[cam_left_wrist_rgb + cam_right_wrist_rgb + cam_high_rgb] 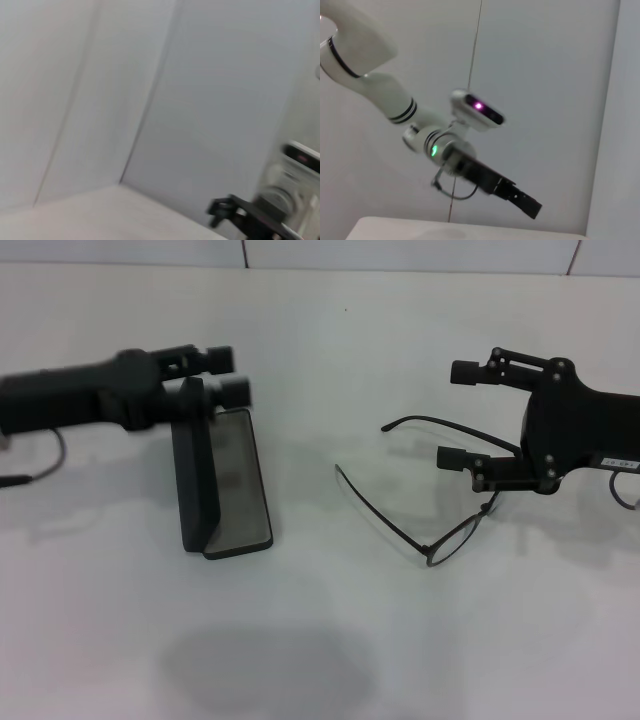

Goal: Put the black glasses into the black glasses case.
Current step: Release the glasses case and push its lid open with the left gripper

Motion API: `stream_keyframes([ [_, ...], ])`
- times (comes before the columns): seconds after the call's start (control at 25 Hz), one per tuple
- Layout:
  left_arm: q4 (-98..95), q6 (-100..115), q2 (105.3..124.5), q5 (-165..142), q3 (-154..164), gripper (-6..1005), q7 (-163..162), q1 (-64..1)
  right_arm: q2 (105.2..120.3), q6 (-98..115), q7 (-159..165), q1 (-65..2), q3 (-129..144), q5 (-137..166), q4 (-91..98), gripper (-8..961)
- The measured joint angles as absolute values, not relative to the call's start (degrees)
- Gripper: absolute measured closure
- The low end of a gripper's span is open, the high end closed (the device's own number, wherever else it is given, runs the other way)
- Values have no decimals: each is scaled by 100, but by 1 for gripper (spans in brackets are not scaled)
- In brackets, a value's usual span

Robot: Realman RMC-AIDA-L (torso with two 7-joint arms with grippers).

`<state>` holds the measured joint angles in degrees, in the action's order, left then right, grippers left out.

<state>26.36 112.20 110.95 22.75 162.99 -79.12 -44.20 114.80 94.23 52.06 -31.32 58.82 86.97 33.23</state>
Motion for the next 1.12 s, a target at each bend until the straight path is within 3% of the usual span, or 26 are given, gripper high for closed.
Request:
stream_keyframes([
  [0.2,3671,11178,11125,1660,16304,144,-9849,-4823,11471,9408,5088,-3130,5880,8700,3343,134],
  [0.64,4958,10359,11849,76,16312,165,-11086,-5537,11451,9403,5061,-3123,5925,8737,3459,136],
  [1.12,5079,9830,11911,-218,16312,188,-11505,-5747,11427,9274,4989,-3111,5929,8745,3439,139],
])
